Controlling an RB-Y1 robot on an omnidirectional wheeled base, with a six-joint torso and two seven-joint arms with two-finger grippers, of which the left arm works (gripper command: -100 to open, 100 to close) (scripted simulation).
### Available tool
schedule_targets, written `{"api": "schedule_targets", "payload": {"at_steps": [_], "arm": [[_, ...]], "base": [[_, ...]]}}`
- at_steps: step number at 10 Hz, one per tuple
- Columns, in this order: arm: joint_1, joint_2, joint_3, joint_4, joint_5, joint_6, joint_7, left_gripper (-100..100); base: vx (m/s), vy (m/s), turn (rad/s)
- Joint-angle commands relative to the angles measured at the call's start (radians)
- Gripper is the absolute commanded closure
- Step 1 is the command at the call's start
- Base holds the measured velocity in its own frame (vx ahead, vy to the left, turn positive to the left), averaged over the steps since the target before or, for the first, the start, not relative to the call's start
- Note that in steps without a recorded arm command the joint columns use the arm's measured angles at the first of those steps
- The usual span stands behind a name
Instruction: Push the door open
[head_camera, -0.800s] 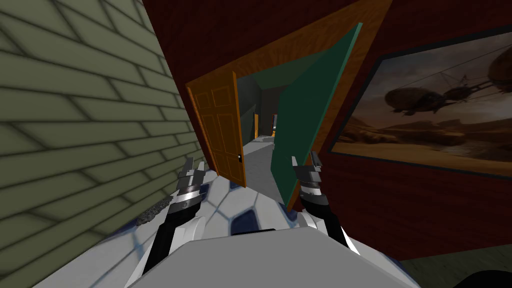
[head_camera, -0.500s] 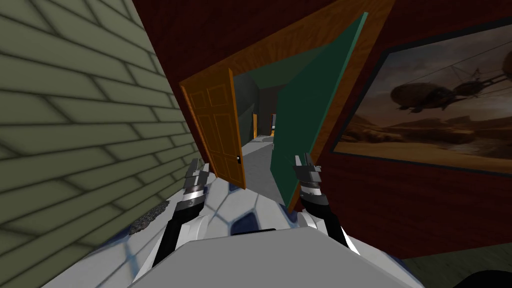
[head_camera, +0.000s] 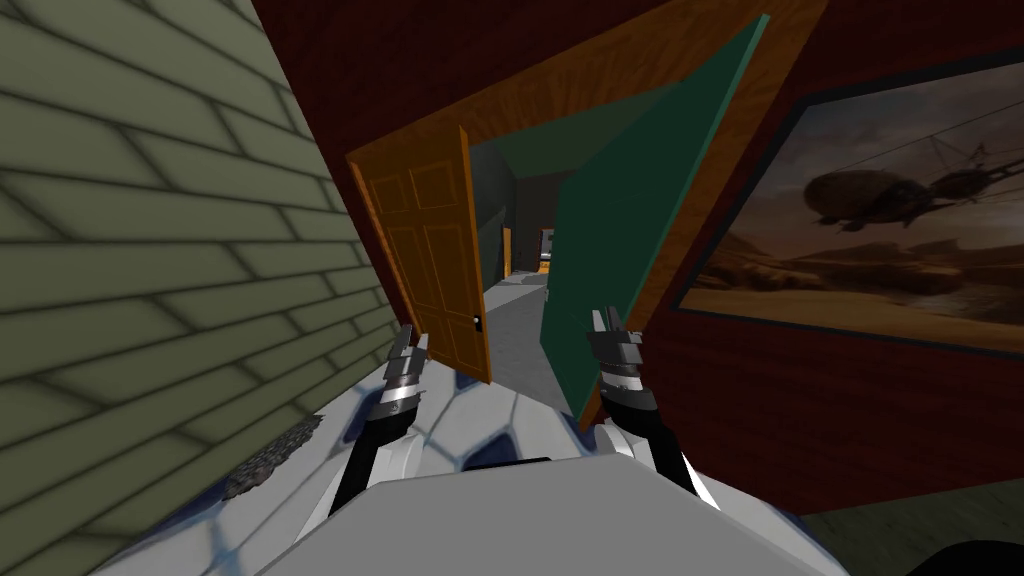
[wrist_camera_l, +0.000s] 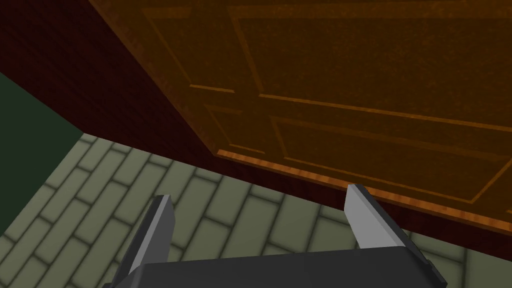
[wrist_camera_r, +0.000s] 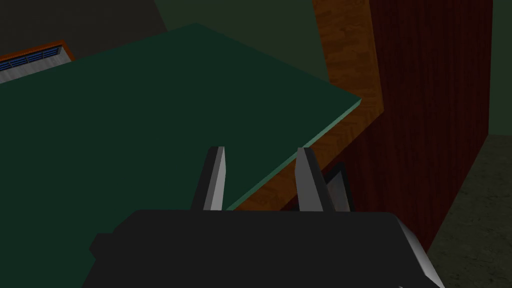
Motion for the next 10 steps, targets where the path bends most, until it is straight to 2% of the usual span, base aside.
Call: {"api": "schedule_targets", "payload": {"at_steps": [1, 6, 7, 10], "arm": [[-0.014, 0.006, -0.011, 0.05, -0.003, -0.014, 0.001, -100], [-0.051, 0.029, -0.047, 0.21, -0.011, -0.051, 0.011, -100], [-0.051, 0.029, -0.047, 0.222, -0.011, -0.051, 0.011, -100], [-0.076, 0.04, -0.07, 0.331, -0.015, -0.076, 0.017, -100]], "base": [[0.093, 0.062, -0.091], [0.089, 0.082, -0.086], [0.063, 0.076, -0.029], [0.077, 0.072, -0.084]]}}
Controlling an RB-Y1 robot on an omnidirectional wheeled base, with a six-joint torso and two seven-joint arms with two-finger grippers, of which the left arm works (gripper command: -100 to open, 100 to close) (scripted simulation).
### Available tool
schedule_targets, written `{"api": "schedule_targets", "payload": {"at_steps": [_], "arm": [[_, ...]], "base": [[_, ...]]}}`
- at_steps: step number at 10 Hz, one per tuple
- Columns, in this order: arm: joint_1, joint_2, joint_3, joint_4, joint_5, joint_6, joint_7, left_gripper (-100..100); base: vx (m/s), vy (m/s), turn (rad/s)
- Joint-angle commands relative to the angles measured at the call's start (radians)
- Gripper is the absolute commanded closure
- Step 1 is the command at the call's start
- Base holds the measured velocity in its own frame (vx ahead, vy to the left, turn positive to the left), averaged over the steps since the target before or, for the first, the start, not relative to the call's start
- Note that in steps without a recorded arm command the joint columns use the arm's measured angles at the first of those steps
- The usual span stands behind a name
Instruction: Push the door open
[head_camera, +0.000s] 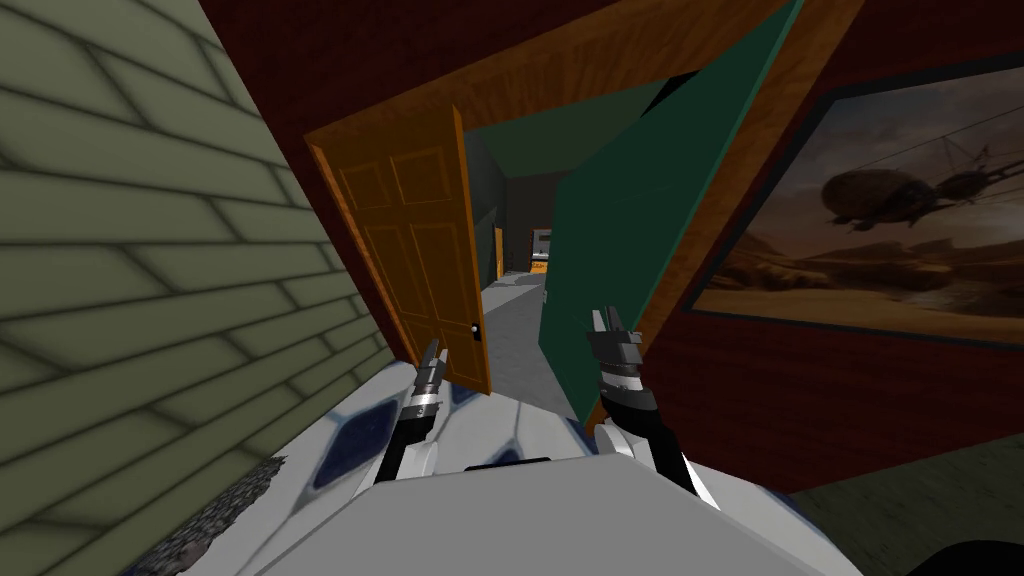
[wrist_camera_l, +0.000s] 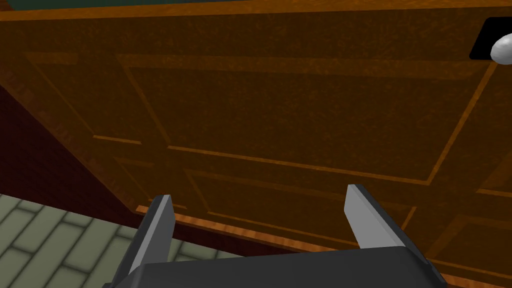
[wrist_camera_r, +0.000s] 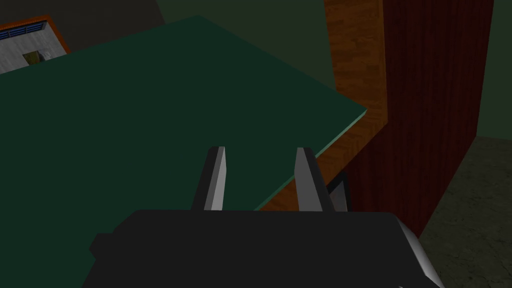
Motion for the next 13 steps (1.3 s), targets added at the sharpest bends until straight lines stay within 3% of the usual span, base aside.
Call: {"api": "schedule_targets", "payload": {"at_steps": [1, 3, 6, 13], "arm": [[-0.001, 0.003, -0.018, 0.048, -0.005, -0.013, 0.002, -100], [-0.01, 0.006, -0.026, 0.085, -0.006, -0.021, 0.005, -100], [-0.035, 0.013, -0.049, 0.185, -0.011, -0.046, 0.011, -100], [-0.067, 0.019, -0.08, 0.338, -0.018, -0.078, 0.02, -100]], "base": [[0.084, 0.087, -0.1], [0.075, 0.089, -0.063], [0.058, 0.071, -0.089], [0.048, 0.063, -0.055]]}}
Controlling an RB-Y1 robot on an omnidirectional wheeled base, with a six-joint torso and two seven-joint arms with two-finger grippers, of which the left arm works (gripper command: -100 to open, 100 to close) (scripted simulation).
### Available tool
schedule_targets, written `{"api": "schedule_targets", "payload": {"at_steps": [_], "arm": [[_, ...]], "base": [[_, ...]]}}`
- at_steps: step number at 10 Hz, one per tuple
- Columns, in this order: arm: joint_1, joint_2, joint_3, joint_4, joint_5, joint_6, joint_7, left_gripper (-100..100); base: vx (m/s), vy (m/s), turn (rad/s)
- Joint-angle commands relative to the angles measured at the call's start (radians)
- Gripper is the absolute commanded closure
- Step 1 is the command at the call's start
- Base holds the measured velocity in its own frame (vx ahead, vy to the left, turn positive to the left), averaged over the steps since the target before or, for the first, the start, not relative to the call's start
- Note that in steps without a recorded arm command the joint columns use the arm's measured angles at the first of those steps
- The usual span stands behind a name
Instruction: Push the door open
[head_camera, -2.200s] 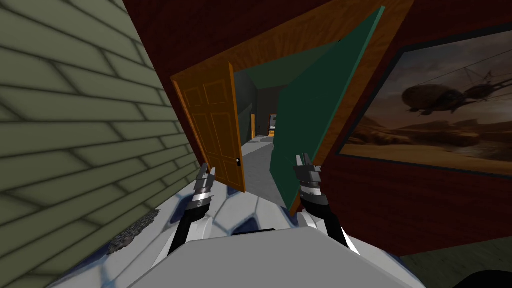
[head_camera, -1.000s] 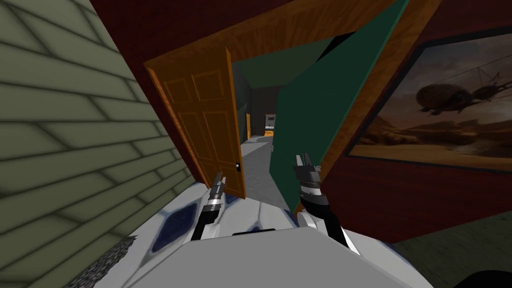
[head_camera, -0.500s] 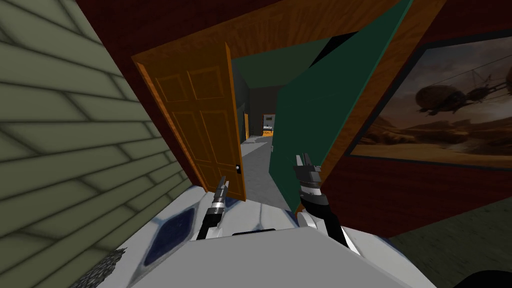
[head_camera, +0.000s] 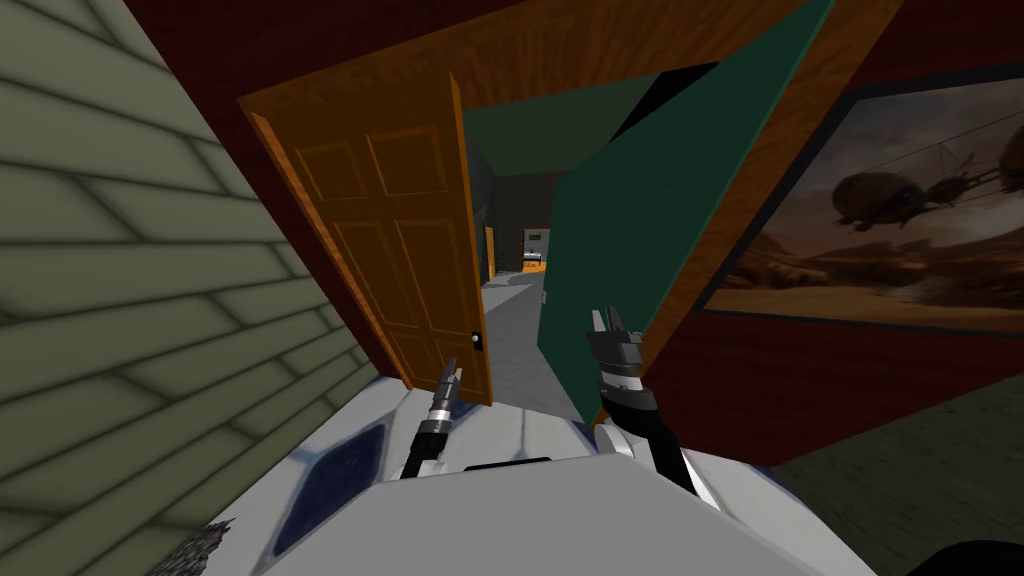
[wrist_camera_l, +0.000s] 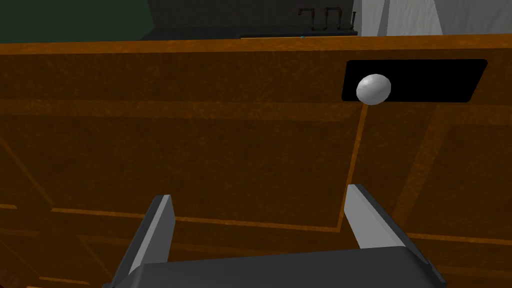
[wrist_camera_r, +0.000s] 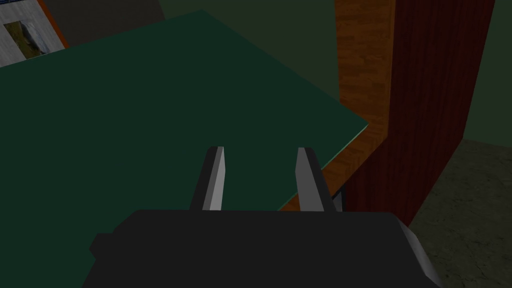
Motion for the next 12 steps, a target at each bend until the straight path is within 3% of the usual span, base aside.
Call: {"api": "schedule_targets", "payload": {"at_steps": [1, 8, 11, 12], "arm": [[-0.012, 0.002, -0.001, 0.03, 0.0, -0.009, 0.003, -100], [-0.06, 0.003, -0.046, 0.24, -0.009, -0.056, 0.015, -100], [-0.074, 0.002, -0.06, 0.306, -0.012, -0.071, 0.019, -100], [-0.074, 0.002, -0.06, 0.306, -0.012, -0.071, 0.019, -100]], "base": [[0.034, 0.047, -0.027], [0.074, 0.085, -0.075], [0.071, 0.079, -0.057], [0.047, 0.05, -0.024]]}}
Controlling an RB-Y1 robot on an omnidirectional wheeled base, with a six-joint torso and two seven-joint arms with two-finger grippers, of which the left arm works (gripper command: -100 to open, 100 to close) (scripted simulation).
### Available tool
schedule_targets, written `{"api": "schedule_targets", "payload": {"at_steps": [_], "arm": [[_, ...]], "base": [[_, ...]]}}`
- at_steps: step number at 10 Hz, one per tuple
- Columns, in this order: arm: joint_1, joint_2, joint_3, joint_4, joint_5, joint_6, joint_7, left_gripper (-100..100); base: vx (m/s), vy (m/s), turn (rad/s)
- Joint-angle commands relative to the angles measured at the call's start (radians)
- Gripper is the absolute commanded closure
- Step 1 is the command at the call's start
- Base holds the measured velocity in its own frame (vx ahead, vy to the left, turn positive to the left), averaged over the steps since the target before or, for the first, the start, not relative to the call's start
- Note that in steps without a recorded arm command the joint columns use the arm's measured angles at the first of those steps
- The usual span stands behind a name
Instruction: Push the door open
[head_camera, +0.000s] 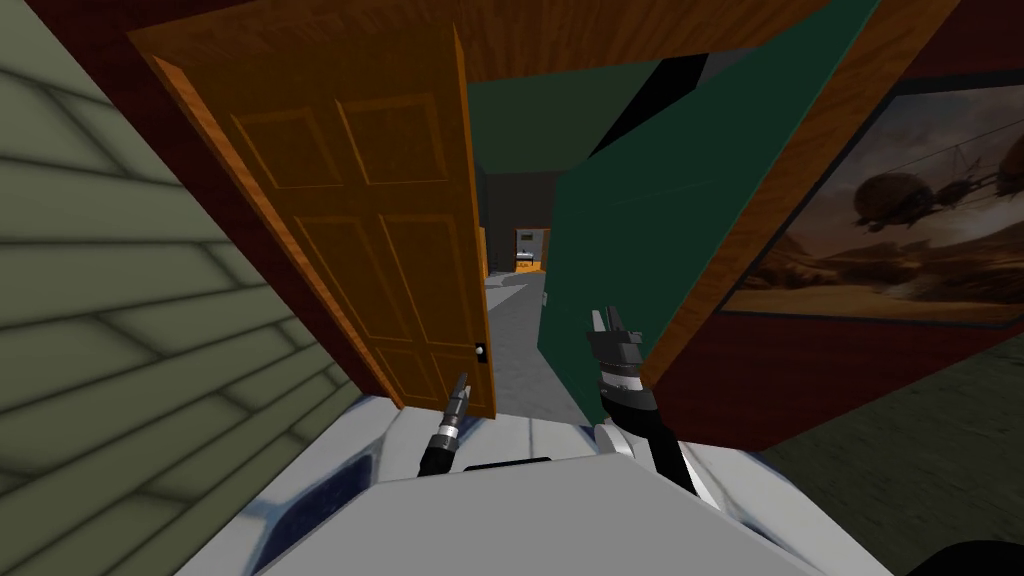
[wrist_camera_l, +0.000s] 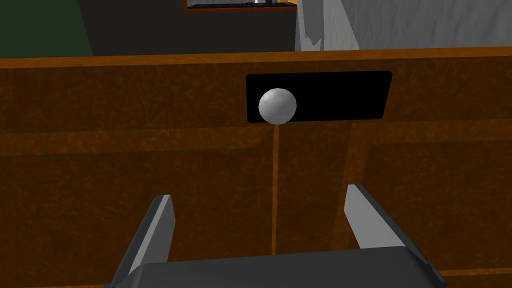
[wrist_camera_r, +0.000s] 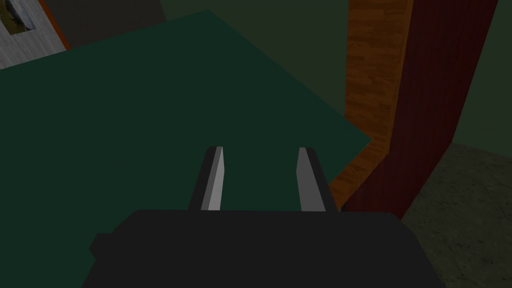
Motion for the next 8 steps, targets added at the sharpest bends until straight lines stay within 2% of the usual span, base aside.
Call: {"api": "schedule_targets", "payload": {"at_steps": [1, 4, 5, 8], "arm": [[-0.008, -0.002, -0.004, 0.031, -0.001, -0.012, 0.001, -100], [-0.02, -0.004, -0.015, 0.084, -0.003, -0.024, 0.004, -100], [-0.02, -0.004, -0.012, 0.076, -0.002, -0.023, 0.003, -100], [-0.034, 0.0, -0.003, 0.097, 0.0, -0.029, 0.001, -100]], "base": [[0.032, 0.038, -0.032], [0.059, 0.05, -0.041], [0.033, 0.028, -0.011], [0.144, -0.025, -0.022]]}}
